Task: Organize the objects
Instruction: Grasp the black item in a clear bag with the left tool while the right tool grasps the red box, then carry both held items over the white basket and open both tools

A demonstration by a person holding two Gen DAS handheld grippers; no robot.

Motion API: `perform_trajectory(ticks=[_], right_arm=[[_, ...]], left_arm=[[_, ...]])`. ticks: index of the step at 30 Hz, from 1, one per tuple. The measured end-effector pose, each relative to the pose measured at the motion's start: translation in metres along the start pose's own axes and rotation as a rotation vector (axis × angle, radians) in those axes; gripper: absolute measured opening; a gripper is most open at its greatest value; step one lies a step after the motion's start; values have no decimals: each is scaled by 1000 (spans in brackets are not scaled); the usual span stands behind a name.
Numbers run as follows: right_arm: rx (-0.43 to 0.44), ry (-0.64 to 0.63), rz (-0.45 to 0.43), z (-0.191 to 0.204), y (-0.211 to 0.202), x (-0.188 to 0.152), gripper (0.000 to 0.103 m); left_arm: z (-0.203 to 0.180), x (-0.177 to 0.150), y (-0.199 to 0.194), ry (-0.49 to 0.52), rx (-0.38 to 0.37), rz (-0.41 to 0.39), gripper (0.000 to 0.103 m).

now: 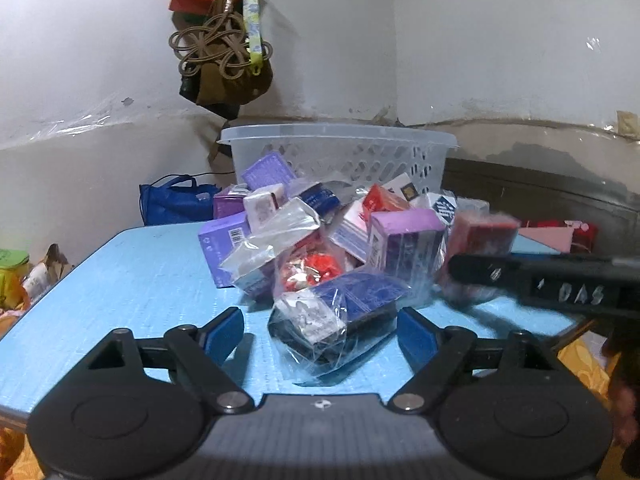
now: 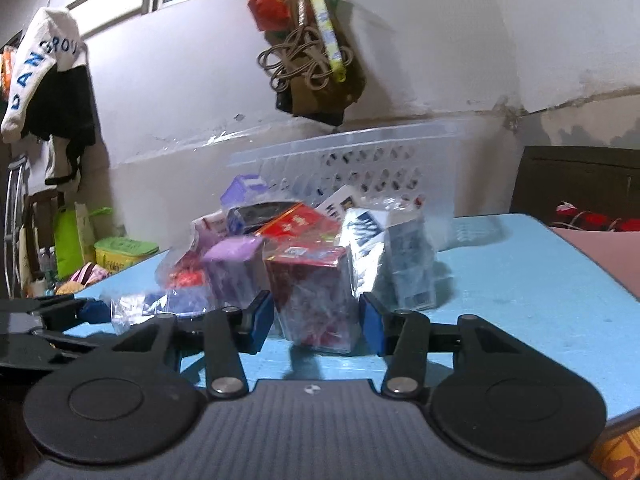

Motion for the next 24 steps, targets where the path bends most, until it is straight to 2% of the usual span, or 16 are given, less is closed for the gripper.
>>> perform_trajectory(ticks=[2,6,15,21,24], right_arm=[[-13,13,-4,-5,-5,1,51],[-17,35,-3,-10,-9,1,51],[-15,49,1,-12,-12,-1,51],[-12,64,2,-14,-13,-2,51],[-13,63,2,-14,-14,-2,51]], left_arm=[[-1,-1,-1,-4,-9,3,64],[1,-1,-4,-13,-7,-2,57],[3,5,-21,-20,-20,-21,51],[0,-3,-13,16,-29,17,48],[-2,-4,-16,20,-45,5,46]])
Point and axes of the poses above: each gripper's, at about its wrist camera, not at the fingertips, and y roughly the way its jaws point, z to its left, x to its top, the point moved 3 cm from there along y, roughly the way its jaws point, and after that the axes turned 7 degrees about -y, right-handed, at the moved point
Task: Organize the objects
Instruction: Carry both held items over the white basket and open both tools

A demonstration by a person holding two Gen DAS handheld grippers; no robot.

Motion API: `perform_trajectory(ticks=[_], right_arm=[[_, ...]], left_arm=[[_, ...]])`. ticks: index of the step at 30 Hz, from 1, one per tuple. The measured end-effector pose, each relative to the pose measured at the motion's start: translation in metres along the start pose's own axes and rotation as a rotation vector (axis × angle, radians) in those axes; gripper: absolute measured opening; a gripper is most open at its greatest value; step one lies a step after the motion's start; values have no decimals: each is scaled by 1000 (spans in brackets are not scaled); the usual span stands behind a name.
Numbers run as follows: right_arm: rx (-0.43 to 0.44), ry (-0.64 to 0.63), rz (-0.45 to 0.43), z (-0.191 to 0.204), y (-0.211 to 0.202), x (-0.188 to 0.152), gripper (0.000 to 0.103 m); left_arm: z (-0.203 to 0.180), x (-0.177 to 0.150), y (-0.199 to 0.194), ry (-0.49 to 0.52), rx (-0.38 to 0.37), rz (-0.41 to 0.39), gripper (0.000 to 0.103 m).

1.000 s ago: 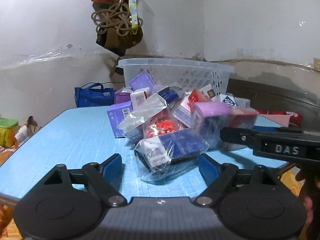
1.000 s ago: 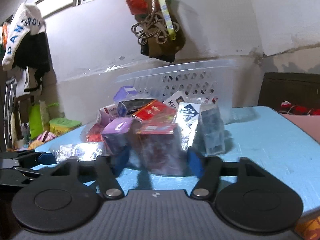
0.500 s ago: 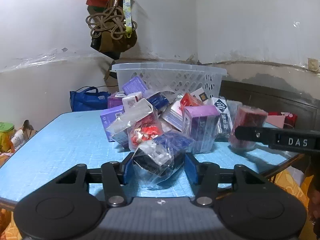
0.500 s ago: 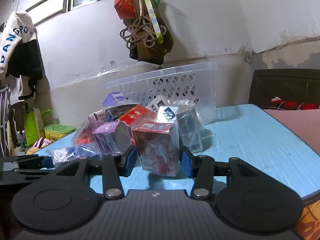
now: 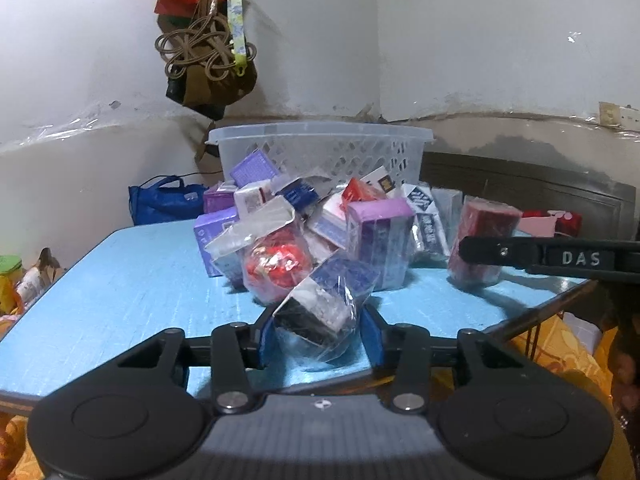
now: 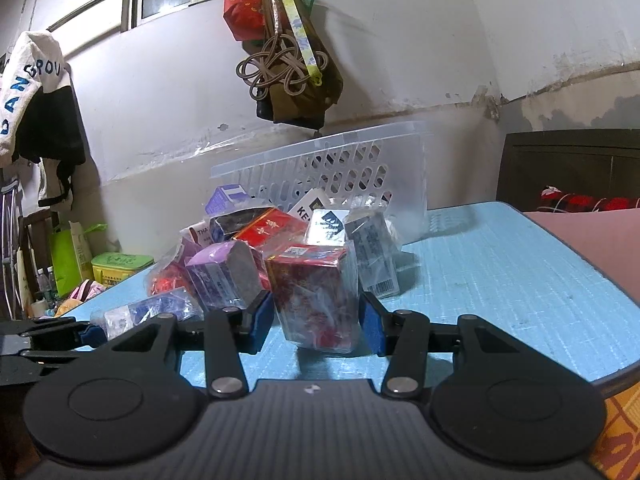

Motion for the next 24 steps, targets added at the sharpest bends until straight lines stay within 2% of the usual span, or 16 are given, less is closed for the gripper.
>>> perform_trajectory(ticks=[15,24], right_arm=[[-20,-12,-31,-5,-9,13,50],[-26,-35,-89,-13,-12,45,50]], left_arm=[[17,31,-30,-66,-2,-139,44],[30,61,-25,-53,11,-189,44]])
Point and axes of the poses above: each gripper's, at about its wrist camera, not at the fingertips, and y roughly the way its jaws point, z to its left, x to its top, the point moved 3 cm from there along y, roughly the way its jaws point, and after that the axes turned 7 degrees about -y, right-handed, at the moved point
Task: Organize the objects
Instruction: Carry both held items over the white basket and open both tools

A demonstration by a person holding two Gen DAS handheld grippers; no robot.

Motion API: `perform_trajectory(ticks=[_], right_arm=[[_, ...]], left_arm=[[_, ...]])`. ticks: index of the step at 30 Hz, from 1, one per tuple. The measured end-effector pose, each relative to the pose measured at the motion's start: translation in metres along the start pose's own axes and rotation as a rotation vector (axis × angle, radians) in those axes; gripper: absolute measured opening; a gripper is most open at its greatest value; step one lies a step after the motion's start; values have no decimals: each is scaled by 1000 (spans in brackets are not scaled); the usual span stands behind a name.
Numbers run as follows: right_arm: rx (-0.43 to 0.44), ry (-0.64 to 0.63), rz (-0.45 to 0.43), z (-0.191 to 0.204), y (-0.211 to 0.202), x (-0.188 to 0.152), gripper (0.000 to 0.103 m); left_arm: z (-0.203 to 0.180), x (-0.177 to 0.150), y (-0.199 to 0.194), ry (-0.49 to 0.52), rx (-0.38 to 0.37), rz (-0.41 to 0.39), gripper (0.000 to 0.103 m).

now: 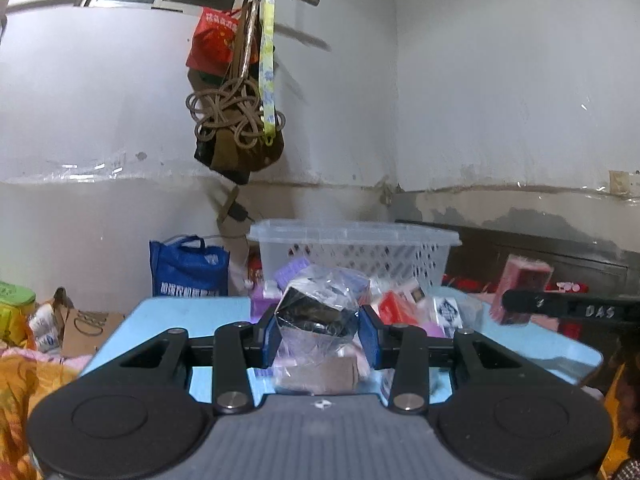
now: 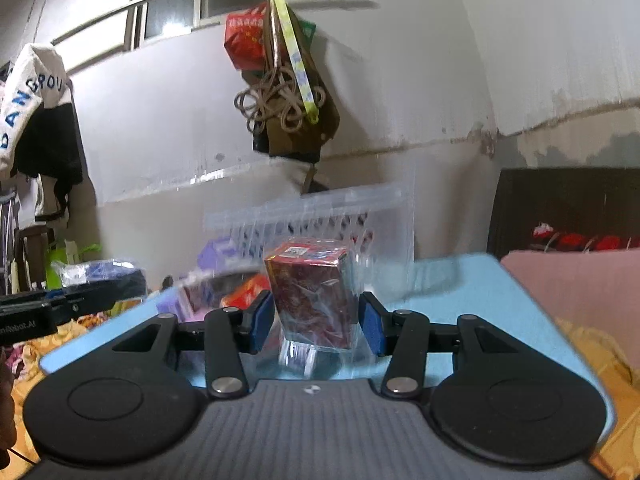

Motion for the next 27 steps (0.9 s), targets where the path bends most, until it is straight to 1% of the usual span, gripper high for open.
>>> perform_trajectory(ticks=[3,6,9,12,13,15,18,19,20,21,22,23,24,27], right_arm=[[9,-16,-37,-1,5,17,50],[19,-29,-56,-3,16,33,50],[44,-39,-72,-7,32,55,50],[50,-50,-73,-14,65,85,50],[58,-50,-65,-17,77,92,50],[46,-71,-39,-21,105,105,50],[53,-55,2,-29,139,112,51],[44,-71,1,-29,144,110,53],[30,-101,11,-28,149,107,66],[20,-118,30,-26,154,103,79],[4,-124,40,-25,156,98,99],[-22,-130,19,-24,154,93,103],[-39,-137,-11,-24,148,87,103],[-16,-105,-45,-28,125,72,103]], left_arm=[[3,11,13,5,-1,-11,44],[9,26,25,-26,-21,-19,44],[8,52,40,-13,-26,-53,44],[3,90,72,-8,-36,-70,44],[2,101,88,-12,-44,-59,44],[-3,120,127,-11,-35,-22,44],[-9,131,177,-20,-33,60,46],[-11,130,189,-12,-47,83,46],[-12,127,196,-4,-50,85,52],[-11,122,201,-11,-40,80,71],[-11,118,205,-14,-33,83,81],[-9,114,206,-19,-23,86,85],[-6,110,205,-22,-9,86,85],[3,100,186,0,15,73,85]])
Point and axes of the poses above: each gripper's, at about its wrist camera, not at the fingertips, and y roughly the way its jaws point, z to its left, x to its top, the point moved 3 cm from there along y, roughly the way its jaws point, and after that the axes turned 7 degrees about -y, right-handed, at the moved point
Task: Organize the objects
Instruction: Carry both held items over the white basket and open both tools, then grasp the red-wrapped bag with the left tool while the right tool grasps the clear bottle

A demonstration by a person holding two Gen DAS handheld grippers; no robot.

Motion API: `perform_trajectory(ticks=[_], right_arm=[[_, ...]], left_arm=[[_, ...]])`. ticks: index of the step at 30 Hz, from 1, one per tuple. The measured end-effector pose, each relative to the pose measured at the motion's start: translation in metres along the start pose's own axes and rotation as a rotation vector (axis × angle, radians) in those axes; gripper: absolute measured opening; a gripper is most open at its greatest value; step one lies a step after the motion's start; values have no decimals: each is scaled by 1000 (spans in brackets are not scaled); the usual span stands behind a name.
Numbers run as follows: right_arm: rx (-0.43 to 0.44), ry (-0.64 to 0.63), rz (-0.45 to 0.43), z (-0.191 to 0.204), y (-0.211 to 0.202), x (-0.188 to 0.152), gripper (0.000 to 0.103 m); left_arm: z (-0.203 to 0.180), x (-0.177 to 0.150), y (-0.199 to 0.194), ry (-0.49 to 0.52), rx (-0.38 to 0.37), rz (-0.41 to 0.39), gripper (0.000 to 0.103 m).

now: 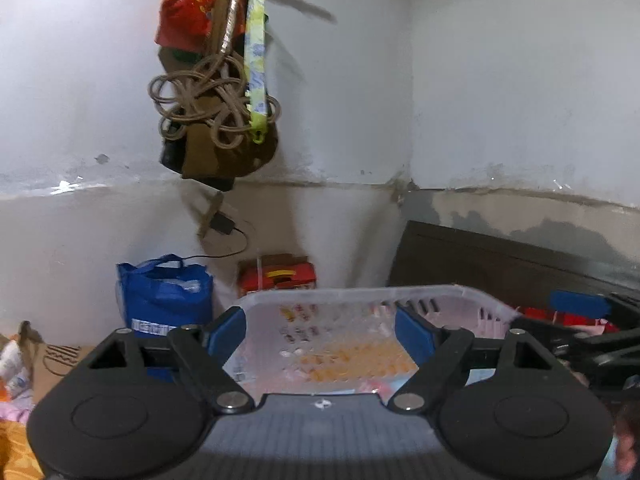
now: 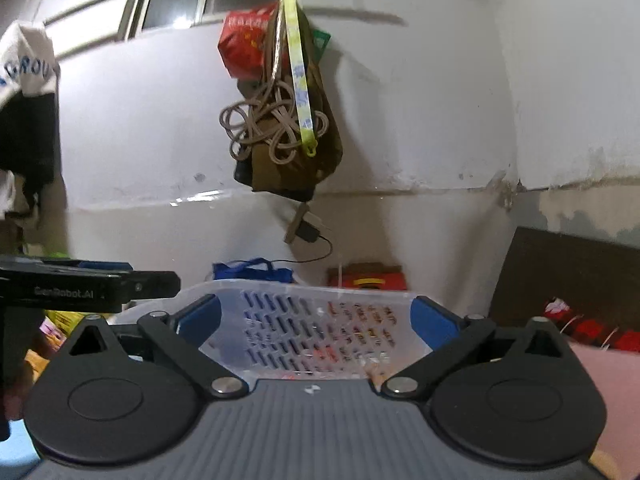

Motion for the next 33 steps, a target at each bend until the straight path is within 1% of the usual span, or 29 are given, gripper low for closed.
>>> perform_trajectory(ticks=[2,5,6,8,9,10,11,12,13,15,16,17,19,21,23,26,28,30,31,32,33], right_arm=[[-16,27,-5,-2,-20,-11,103],[-29,90,-11,0,-65,-43,103],[-20,114,-5,3,-83,-58,103],[6,148,-2,7,-102,-79,103],[-9,172,-2,9,-113,-92,103],[-16,188,5,11,-118,-102,101],[-16,189,16,14,-122,-110,94],[-17,186,24,17,-127,-117,92],[-14,187,33,19,-129,-121,91],[-13,174,53,20,-129,-125,83],[-25,160,62,19,-127,-124,73],[-33,156,70,18,-124,-121,65],[-32,163,77,14,-118,-115,61],[-29,144,81,14,-109,-108,60],[-25,104,92,19,-102,-104,60],[-35,45,110,25,-94,-101,59],[-46,43,119,25,-90,-101,56],[-43,61,120,24,-89,-102,50],[-45,62,120,25,-89,-103,40],[-43,64,122,26,-89,-103,37],[-44,65,125,26,-89,-104,37]], left_arm=[[9,-9,-27,-14,15,-10,85],[23,-36,-75,-44,11,-52,85],[25,-48,-87,-50,10,-53,86],[26,-73,-103,-26,30,-37,86],[27,-83,-110,-31,55,-34,86],[28,-91,-118,-54,66,-28,86],[30,-97,-124,-70,54,-22,86],[30,-101,-130,-83,40,-18,86],[30,-105,-136,-93,41,-21,86],[28,-114,-147,-88,57,-23,86],[26,-120,-150,-82,63,-11,86],[25,-124,-154,-84,63,-6,86],[23,-134,-157,-77,48,13,86],[22,-142,-156,-56,46,25,85],[21,-148,-152,-33,38,53,85],[17,-153,-153,-16,20,58,86],[13,-155,-155,1,17,59,85],[10,-158,-154,17,16,64,85],[8,-159,-153,21,11,74,86],[6,-161,-151,21,5,84,85],[5,-163,-150,19,6,96,83]])
Point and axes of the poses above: each gripper's, at about its wrist camera, not at the fingertips, and y roughly the way its jaws point, z to its left, x to its top, the point moved 3 cm from there along y, roughly the way its jaws point, and after that the axes turned 7 degrees about -y, right-handed, at the moved point
